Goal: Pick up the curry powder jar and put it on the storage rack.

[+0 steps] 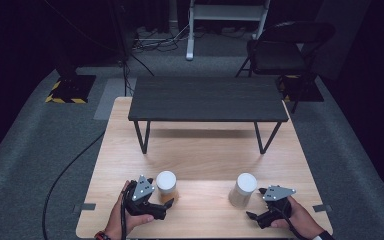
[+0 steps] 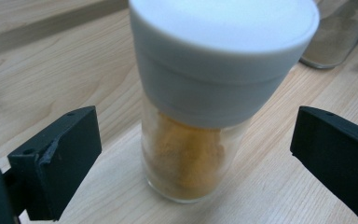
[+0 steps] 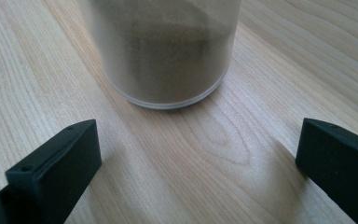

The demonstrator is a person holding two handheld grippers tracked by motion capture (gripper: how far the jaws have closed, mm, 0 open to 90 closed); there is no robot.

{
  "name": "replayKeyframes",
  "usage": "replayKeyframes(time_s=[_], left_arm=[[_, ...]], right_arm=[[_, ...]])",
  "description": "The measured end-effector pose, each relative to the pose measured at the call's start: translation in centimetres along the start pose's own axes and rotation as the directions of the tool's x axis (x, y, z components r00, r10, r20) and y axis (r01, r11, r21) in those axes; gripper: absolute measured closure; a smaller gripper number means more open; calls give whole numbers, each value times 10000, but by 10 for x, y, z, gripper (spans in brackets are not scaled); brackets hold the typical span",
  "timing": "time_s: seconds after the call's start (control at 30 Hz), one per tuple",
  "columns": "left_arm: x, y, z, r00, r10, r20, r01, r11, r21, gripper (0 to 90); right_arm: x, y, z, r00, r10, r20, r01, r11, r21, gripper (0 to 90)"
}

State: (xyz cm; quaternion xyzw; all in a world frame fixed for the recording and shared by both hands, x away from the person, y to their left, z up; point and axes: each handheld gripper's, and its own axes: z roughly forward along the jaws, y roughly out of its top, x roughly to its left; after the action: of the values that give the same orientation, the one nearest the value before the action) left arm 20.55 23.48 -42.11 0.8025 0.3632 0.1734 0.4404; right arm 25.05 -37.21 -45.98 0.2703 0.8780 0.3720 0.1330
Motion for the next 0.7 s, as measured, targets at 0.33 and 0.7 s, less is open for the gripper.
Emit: replayKeyframes(time_s=[0.33,0.7], left_arm=[[4,4,11,9998,-216,32,216,9998,12,32],[1,1,28,9998,-207,-55,205,9993,-309,113]], right_arm=[[0,0,0,10000,2,0,-2,10000,-1,0],[0,0,0,10000,-11,-10,11,10000,-1,0]])
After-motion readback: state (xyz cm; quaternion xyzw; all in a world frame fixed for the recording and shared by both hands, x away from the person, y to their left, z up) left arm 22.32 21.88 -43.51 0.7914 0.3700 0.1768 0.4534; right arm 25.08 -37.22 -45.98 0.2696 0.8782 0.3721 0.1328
